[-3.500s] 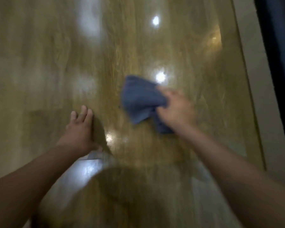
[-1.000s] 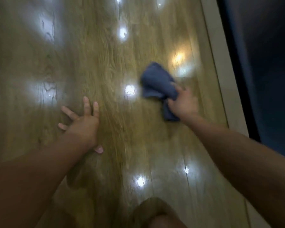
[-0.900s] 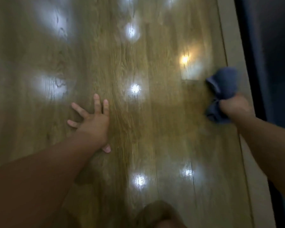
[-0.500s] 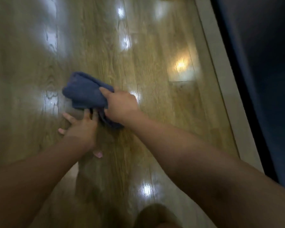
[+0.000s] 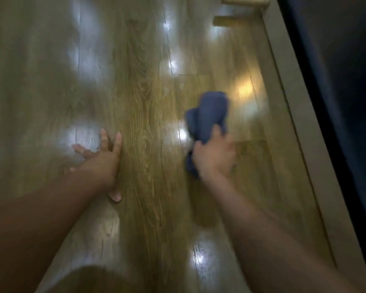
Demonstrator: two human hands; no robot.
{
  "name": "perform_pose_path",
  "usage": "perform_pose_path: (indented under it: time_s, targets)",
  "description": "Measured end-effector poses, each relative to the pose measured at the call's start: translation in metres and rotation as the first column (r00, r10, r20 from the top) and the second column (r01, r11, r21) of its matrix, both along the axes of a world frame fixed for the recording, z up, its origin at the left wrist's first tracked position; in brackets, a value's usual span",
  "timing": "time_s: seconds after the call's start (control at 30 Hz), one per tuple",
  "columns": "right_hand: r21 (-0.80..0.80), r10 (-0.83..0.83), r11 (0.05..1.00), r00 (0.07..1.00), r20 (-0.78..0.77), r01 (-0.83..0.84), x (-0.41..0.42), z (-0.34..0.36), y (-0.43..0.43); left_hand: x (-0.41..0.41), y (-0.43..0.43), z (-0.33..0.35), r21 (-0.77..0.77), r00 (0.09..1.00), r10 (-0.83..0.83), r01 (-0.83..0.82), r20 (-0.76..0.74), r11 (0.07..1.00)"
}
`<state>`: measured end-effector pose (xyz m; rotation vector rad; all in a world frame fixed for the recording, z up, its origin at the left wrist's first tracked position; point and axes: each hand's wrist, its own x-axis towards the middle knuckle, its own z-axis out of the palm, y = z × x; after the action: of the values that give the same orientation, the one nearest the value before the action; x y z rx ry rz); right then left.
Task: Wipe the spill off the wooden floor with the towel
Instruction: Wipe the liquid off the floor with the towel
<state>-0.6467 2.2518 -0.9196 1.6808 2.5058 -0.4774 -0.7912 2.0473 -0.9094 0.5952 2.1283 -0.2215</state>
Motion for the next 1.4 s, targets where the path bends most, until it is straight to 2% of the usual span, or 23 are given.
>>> perform_pose_path:
  time_s: [0.03,0.1,0.13,0.2,0.27,0.37,0.47,0.53,0.6,0.67,0.73,0.77,0.8,0.87,0.97,1.0,1.07,1.13,1.17,1.2,1.27,1.33,1.4]
  targets:
    - [-0.078,0.217,0.973,0.976,0.002,-0.216,-0.023,0.001,-0.045,-0.001,-0.001,0.000,-0.012,1.000,-0.029,0.029,0.008,1.000]
    - [-0.232,0.563,0.796,0.825,-0.055,-0.559,-0.059,0.009,-0.099,-0.006,-0.010,-0.008,-0.052,0.996,-0.081,0.082,0.025,0.995]
    - [-0.264,0.647,0.722,0.759,-0.070,-0.639,-0.068,0.011,-0.097,-0.008,-0.012,-0.010,-0.068,0.994,-0.106,0.109,0.040,0.992]
    - [-0.220,0.655,0.725,0.752,-0.072,-0.653,-0.062,0.012,-0.061,-0.003,-0.008,0.002,-0.045,0.996,-0.076,0.078,0.039,0.996]
    - [-0.129,0.547,0.829,0.837,-0.019,-0.545,-0.034,0.001,0.010,0.004,0.000,0.017,-0.003,0.999,0.026,-0.026,0.038,1.000]
    - [-0.041,0.183,0.982,0.983,0.023,-0.182,0.020,-0.007,0.130,0.004,0.001,0.011,-0.024,0.999,0.034,-0.033,0.028,0.999]
    - [0.047,-0.271,0.962,0.962,0.014,0.271,0.038,-0.002,0.189,0.002,0.002,0.004,-0.015,0.999,0.032,-0.032,0.042,0.999]
    - [0.094,-0.393,0.917,0.919,0.033,0.388,0.007,0.002,0.162,0.001,0.006,0.006,-0.025,0.999,0.048,-0.047,0.024,0.999]
    - [0.035,-0.251,0.967,0.968,-0.019,0.252,-0.038,0.002,0.102,-0.002,0.009,0.006,-0.037,0.999,0.038,-0.038,0.015,0.999]
    - [-0.060,0.092,0.994,0.996,-0.019,-0.093,-0.079,0.000,0.021,-0.004,0.007,0.007,-0.048,0.999,0.036,-0.035,0.018,0.998]
    - [-0.153,0.479,0.866,0.878,-0.013,-0.475,-0.102,0.001,-0.038,-0.005,0.006,0.007,-0.038,1.000,0.020,-0.020,0.016,0.999]
    - [-0.188,0.595,0.787,0.804,-0.025,-0.588,-0.111,0.003,-0.046,-0.005,0.005,0.007,-0.045,1.000,0.018,-0.018,0.012,0.999]
    - [-0.217,0.647,0.739,0.761,-0.032,-0.638,-0.116,0.006,-0.042,-0.005,0.006,0.007,-0.054,0.999,0.031,-0.030,0.010,0.998]
    - [-0.200,0.663,0.726,0.747,-0.053,-0.658,-0.107,0.005,-0.014,-0.004,0.008,0.009,-0.055,0.997,0.077,-0.076,0.009,0.996]
    - [-0.129,0.556,0.822,0.830,-0.033,-0.555,-0.056,-0.003,0.070,-0.001,0.006,0.004,-0.011,0.996,0.094,-0.094,0.005,0.996]
    - [-0.106,0.454,0.886,0.891,0.001,-0.452,-0.027,-0.006,0.105,-0.002,0.005,0.003,-0.007,0.995,0.100,-0.100,0.001,0.995]
    - [0.009,0.113,0.993,0.989,0.101,-0.114,0.026,-0.010,0.170,-0.003,0.004,0.000,-0.011,0.994,0.113,-0.113,0.002,0.994]
    - [0.099,-0.299,0.953,0.946,0.125,0.288,0.050,-0.008,0.207,-0.004,0.005,-0.001,-0.004,0.993,0.119,-0.119,0.004,0.993]
    - [0.141,-0.399,0.914,0.908,0.127,0.382,0.047,-0.008,0.202,-0.003,0.006,0.000,0.003,0.993,0.115,-0.115,-0.007,0.993]
    - [0.148,-0.399,0.913,0.907,0.131,0.380,0.036,-0.005,0.188,-0.001,0.007,0.002,0.014,0.994,0.105,-0.105,-0.015,0.994]
    - [0.056,-0.210,0.977,0.972,0.104,0.205,-0.005,0.002,0.133,-0.002,0.007,0.008,0.035,0.996,0.092,-0.092,-0.019,0.995]
    - [-0.125,0.096,0.988,0.993,0.065,-0.088,-0.061,0.008,0.052,-0.013,0.016,0.010,0.150,0.990,0.130,-0.120,-0.060,0.981]
    - [-0.272,0.464,0.854,0.886,0.012,-0.444,-0.089,0.009,-0.015,-0.027,0.034,0.007,0.460,0.948,0.219,-0.091,-0.232,0.883]
